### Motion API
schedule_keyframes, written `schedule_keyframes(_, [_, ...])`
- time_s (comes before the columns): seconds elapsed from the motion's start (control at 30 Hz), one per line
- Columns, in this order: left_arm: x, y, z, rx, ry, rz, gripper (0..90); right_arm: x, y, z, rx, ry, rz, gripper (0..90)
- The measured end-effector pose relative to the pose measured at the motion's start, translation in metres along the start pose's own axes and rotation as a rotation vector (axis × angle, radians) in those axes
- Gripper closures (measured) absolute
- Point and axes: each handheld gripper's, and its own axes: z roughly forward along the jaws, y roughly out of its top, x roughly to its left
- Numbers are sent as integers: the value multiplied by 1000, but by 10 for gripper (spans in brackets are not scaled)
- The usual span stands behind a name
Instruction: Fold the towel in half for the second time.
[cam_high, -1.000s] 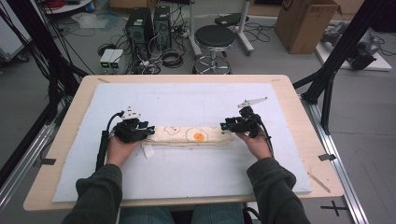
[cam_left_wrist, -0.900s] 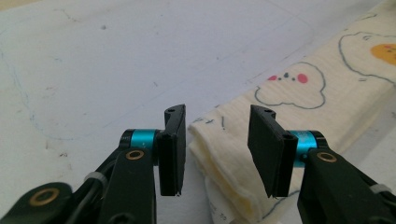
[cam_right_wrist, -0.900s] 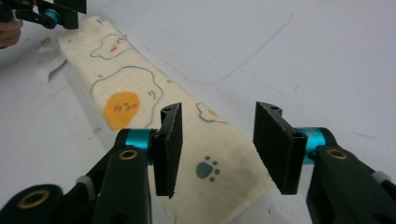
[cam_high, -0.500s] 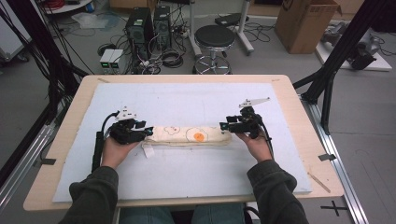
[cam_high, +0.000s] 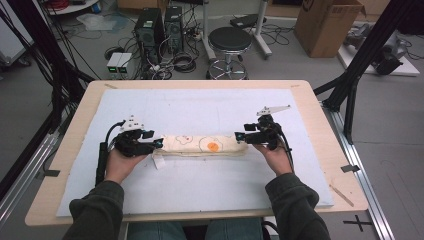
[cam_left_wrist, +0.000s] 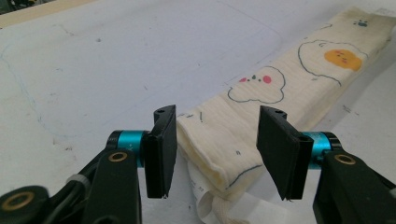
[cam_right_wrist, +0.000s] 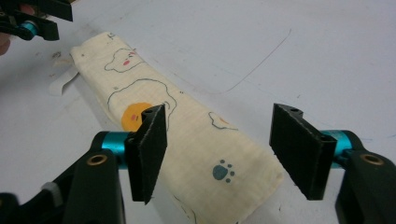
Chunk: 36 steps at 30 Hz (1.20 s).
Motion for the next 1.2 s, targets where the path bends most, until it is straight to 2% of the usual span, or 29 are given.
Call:
schedule_keyframes(0.53, [-3,0,-10,-18,-13,4,407,5,0,-5,-16,-5,-2,225])
schedule_keyframes(0.7, [-5,0,-14,-19,-17,21,397,6,0,-8,-16,-5,-7,210])
schedule_keyframes(0.97, [-7,-2,-20,-29,-16,21,362,9,0,-15,-38,-23,-22,180])
schedule_keyframes(1.2, [-10,-5,-27,-48,-15,21,333,11,-3,-19,-41,-19,-24,162])
